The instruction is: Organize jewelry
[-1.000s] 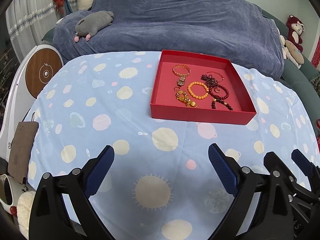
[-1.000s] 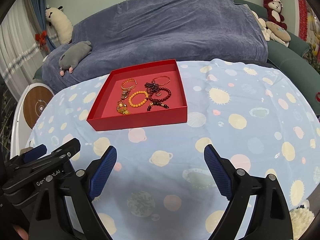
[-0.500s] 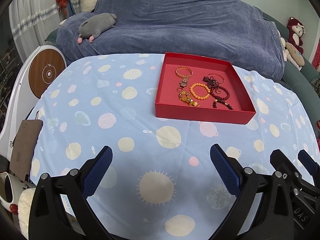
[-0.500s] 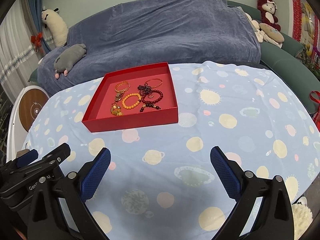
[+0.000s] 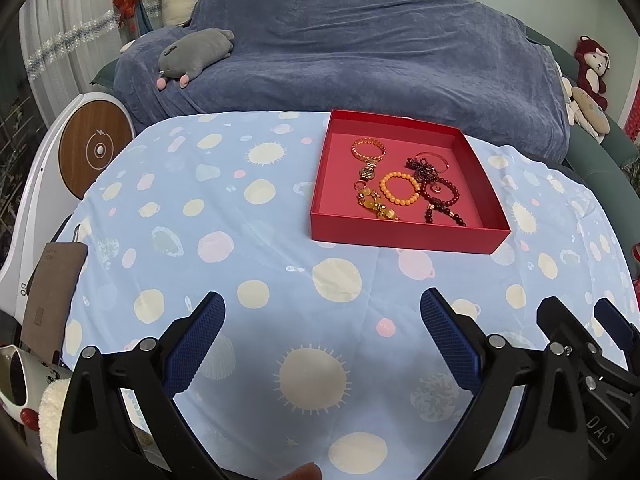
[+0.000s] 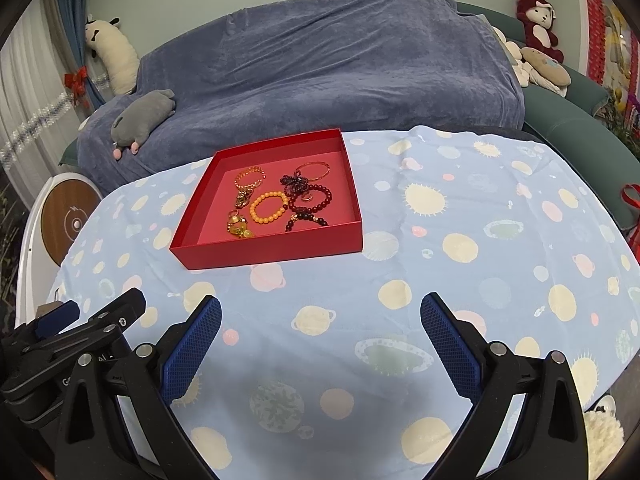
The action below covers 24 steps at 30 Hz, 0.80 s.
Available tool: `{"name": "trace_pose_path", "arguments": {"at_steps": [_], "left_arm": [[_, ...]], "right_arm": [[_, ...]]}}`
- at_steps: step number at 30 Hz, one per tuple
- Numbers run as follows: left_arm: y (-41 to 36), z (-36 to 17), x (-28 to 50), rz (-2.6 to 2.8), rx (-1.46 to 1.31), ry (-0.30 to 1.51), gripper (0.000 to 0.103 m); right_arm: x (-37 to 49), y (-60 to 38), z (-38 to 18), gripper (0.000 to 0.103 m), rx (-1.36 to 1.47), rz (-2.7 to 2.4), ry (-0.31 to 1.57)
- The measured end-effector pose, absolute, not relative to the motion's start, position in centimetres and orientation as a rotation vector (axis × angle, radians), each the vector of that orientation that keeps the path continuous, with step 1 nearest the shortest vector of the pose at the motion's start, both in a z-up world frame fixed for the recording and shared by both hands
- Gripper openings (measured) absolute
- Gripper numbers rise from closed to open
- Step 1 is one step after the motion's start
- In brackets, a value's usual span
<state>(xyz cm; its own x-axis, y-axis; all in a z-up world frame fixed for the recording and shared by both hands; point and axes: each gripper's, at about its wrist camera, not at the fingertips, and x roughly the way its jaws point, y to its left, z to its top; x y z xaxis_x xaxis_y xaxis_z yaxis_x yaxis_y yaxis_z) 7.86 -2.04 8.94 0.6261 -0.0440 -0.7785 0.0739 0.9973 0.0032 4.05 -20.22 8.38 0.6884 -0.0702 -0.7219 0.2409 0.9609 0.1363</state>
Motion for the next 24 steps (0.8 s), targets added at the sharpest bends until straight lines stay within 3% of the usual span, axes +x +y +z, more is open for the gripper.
{"name": "trace_pose_path", "arguments": {"at_steps": [24], "left_arm": [[-2.43,9.51,8.34,-0.052,0.041,0.871,0.094]], "right_arm": [[4.65,-20.29,8.89,0.096,0.23,-0.176,0.794]]}}
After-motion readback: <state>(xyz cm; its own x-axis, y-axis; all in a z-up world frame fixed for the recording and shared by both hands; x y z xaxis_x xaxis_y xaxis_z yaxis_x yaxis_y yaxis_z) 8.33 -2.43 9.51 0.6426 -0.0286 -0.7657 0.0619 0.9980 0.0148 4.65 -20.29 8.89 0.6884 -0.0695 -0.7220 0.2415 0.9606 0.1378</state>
